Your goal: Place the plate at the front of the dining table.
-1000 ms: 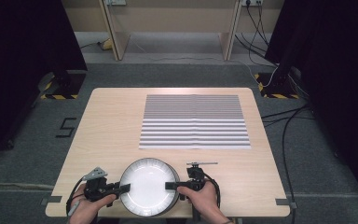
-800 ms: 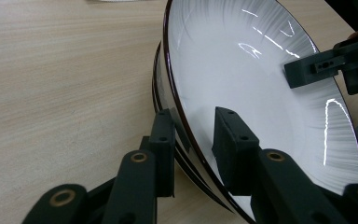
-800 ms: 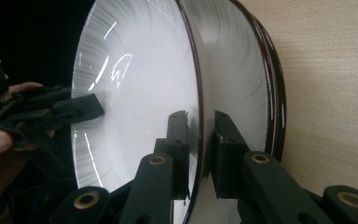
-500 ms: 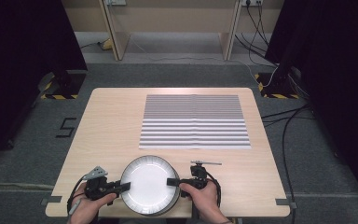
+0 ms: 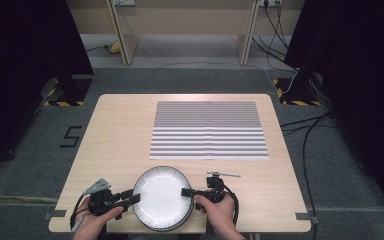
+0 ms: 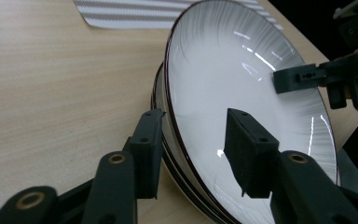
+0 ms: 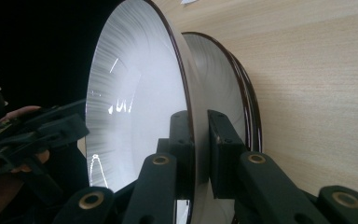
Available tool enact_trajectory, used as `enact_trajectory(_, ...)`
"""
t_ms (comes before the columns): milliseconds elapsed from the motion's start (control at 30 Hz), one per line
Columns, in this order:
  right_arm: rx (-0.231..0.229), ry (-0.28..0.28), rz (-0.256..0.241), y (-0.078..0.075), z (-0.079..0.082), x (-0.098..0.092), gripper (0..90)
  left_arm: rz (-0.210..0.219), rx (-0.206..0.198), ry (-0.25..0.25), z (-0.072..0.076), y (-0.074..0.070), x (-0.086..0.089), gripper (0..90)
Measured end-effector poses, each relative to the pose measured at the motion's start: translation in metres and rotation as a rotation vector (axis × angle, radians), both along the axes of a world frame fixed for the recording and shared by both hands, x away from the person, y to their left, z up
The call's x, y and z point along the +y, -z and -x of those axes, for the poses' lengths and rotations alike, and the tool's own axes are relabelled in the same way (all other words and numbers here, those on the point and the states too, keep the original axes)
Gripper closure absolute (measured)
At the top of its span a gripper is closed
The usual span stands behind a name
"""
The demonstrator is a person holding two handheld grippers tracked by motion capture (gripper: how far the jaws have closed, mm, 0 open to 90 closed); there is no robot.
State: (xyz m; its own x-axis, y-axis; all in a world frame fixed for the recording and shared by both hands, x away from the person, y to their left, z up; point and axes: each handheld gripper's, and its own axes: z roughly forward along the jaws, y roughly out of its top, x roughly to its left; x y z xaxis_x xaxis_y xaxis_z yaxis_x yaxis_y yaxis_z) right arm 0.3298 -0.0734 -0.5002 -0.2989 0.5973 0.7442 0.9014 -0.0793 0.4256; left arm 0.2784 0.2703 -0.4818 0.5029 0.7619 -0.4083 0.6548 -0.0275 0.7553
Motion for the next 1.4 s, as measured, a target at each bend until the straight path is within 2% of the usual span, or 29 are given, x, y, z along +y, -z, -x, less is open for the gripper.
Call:
enact_trajectory(167,-0.023,0.001,0.008,-0.003,0.0,-0.002,81.6,0.032,-0.06,-0.054,0.004,-0.006,0.012,51.9)
enact_trajectory(300,-0.022,0.004,-0.007,-0.006,0.0,-0.004,81.5,0.039,-0.067,-0.112,0.005,-0.001,0.026,51.3)
enact_trajectory(433,-0.023,0.014,-0.027,-0.009,-0.001,-0.007,81.6,0.016,-0.076,-0.16,0.007,0.006,0.036,50.1)
enact_trajectory(567,-0.026,0.021,-0.026,-0.011,-0.002,-0.01,81.4,-0.016,-0.076,-0.196,0.006,0.013,0.042,47.1)
enact_trajectory(633,-0.028,0.019,-0.023,-0.012,-0.002,-0.011,81.3,-0.038,-0.083,-0.204,0.005,0.015,0.043,47.0)
enact_trajectory(833,-0.026,0.024,-0.044,-0.016,-0.005,-0.015,81.4,-0.057,-0.115,-0.24,0.006,0.015,0.047,46.5)
enact_trajectory(1033,-0.027,0.049,-0.06,-0.02,-0.008,-0.021,81.3,-0.09,-0.124,-0.253,0.007,0.019,0.048,45.6)
enact_trajectory(1400,-0.045,0.081,-0.067,-0.032,-0.015,-0.032,81.1,-0.101,-0.128,-0.252,0.006,0.022,0.045,45.6)
